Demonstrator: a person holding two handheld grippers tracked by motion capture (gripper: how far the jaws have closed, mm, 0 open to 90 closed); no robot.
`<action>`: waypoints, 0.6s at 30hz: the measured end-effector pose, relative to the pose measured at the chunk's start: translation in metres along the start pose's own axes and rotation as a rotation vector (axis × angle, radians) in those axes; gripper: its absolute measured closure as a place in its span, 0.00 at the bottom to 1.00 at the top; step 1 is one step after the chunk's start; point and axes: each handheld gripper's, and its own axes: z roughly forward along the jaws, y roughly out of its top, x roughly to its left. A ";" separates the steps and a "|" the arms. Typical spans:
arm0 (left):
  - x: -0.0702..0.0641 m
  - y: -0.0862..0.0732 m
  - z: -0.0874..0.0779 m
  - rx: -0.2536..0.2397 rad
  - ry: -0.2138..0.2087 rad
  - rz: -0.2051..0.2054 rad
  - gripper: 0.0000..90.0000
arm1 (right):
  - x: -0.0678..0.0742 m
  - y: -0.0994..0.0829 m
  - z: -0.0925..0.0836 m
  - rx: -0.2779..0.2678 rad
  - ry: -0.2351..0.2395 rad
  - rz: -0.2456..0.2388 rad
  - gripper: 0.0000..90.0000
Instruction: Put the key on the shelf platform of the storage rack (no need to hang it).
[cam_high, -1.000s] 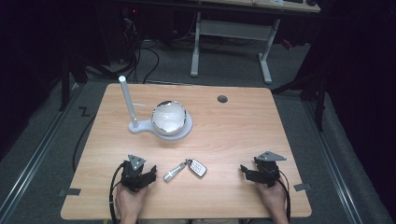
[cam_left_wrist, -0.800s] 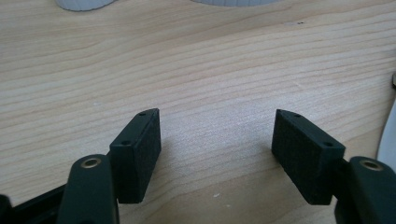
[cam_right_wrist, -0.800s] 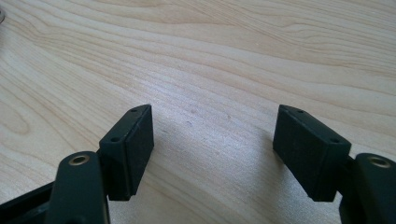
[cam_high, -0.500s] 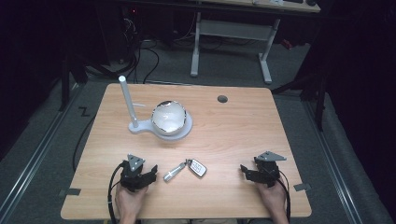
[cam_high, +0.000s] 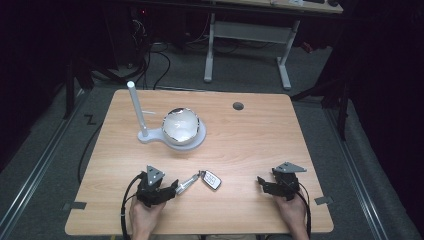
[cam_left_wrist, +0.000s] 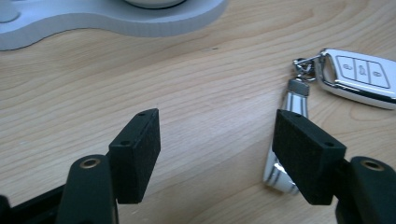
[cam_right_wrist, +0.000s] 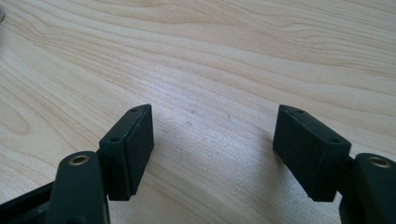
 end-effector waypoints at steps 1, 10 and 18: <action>-0.002 0.001 0.001 -0.002 -0.001 0.009 0.37 | 0.000 0.000 0.000 0.000 0.000 0.000 0.33; -0.017 0.009 0.009 0.011 -0.060 0.032 0.39 | 0.000 0.000 0.000 0.000 0.000 0.000 0.33; -0.027 0.017 0.017 0.032 -0.100 0.078 0.43 | 0.000 0.000 0.000 0.000 -0.001 -0.003 0.33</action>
